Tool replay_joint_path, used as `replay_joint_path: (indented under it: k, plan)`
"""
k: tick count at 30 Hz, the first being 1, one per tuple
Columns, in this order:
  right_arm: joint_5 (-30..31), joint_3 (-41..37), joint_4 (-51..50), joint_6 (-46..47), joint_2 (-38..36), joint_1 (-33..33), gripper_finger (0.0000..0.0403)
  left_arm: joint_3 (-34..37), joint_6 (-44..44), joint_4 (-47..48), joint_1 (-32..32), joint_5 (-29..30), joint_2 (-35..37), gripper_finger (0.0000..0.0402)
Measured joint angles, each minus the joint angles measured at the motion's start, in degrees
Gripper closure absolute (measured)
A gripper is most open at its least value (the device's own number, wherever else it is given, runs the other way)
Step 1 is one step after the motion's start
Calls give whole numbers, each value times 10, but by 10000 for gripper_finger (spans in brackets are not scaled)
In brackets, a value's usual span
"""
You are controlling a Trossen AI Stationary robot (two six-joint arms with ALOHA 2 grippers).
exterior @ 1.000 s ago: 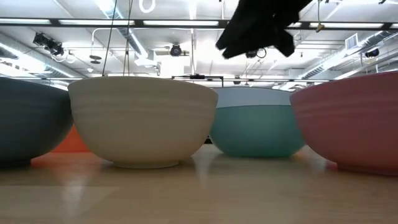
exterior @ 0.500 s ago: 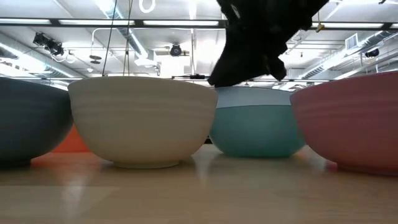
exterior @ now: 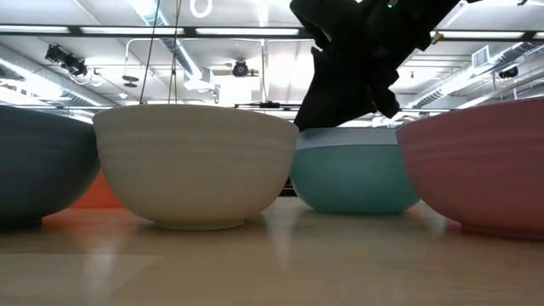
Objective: Nest bowls inside each other
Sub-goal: Stack the light blue bowl on top of the light green bowl, then stack the orange bowl on top of the light blue bowl
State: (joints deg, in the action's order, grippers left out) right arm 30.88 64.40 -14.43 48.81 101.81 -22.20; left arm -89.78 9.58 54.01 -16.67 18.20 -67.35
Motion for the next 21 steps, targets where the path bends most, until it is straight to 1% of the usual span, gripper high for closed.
replay_joint_path:
  k: [4, 9, 11, 15, 18, 21]
  plan:
    - [-35, 0, -9, 14, 2, 2, 329, 0, 2, 2, 0, 0, -2, 321]
    - [-29, 0, 0, 14, -3, -13, 335, 0, 14, 24, 0, 4, -2, 321]
    - [-25, 0, 2, 2, -12, -19, 337, 1, 14, 50, 0, 25, -2, 321]
    - [23, 0, 0, -30, -43, -37, 340, 42, 14, 73, 0, 47, -1, 321]
    - [78, 0, -4, -59, -79, -53, 343, 96, 11, 68, 0, 45, -2, 321]
    - [132, 0, -7, -91, -122, -70, 346, 162, 12, 34, 0, 40, -5, 321]
